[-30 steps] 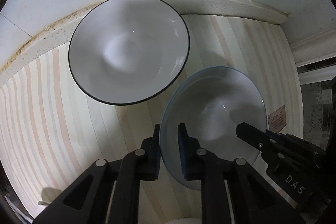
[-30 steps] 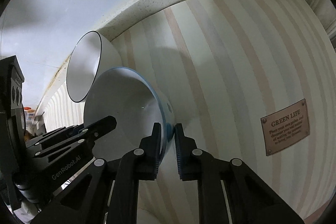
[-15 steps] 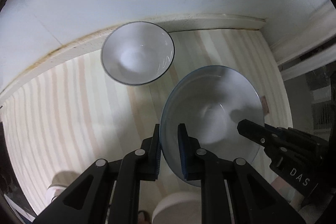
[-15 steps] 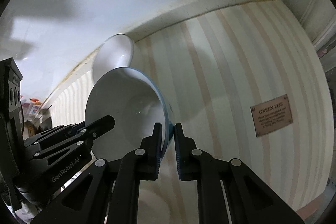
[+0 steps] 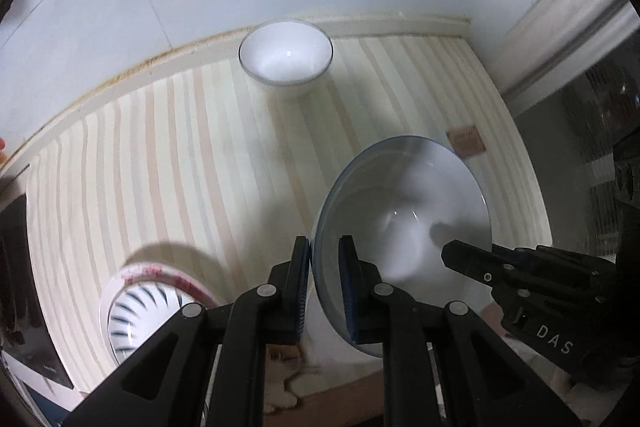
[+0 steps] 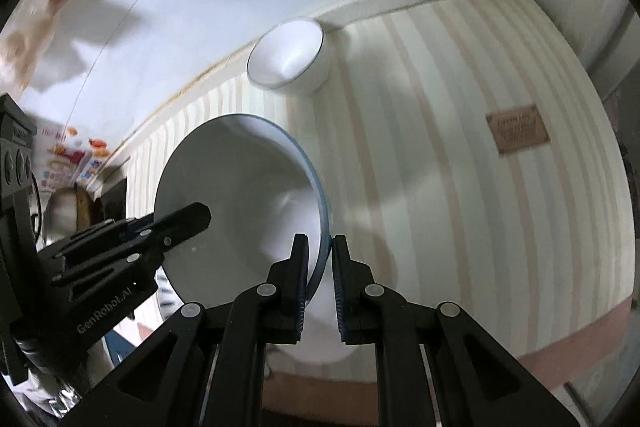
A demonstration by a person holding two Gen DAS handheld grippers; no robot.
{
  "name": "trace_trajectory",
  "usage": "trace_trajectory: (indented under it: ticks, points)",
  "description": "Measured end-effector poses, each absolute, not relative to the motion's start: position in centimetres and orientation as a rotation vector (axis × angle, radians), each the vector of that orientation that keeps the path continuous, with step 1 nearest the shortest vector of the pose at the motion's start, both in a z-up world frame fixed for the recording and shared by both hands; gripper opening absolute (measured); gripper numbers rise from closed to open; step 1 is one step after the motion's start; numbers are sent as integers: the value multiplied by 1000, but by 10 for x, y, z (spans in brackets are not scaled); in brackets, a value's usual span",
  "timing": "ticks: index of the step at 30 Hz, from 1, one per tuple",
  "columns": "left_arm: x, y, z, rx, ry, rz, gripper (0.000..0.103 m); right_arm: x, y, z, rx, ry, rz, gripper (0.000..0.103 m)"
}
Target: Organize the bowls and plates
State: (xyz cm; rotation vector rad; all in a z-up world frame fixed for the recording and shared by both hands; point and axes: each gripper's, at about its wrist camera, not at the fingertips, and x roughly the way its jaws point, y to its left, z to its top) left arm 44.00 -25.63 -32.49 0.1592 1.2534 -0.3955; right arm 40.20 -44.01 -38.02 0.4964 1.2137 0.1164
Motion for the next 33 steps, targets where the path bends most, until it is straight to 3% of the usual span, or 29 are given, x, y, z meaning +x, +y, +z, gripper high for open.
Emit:
trace_trajectory:
  ticks: [11,33]
  points:
    - [413,-256,-388,205,1384,-398,13,367,-429,-429,497,1313,79,14]
    - [411,-272,-422,357,1426,-349,13,371,-418,-460,489,1416,74,15]
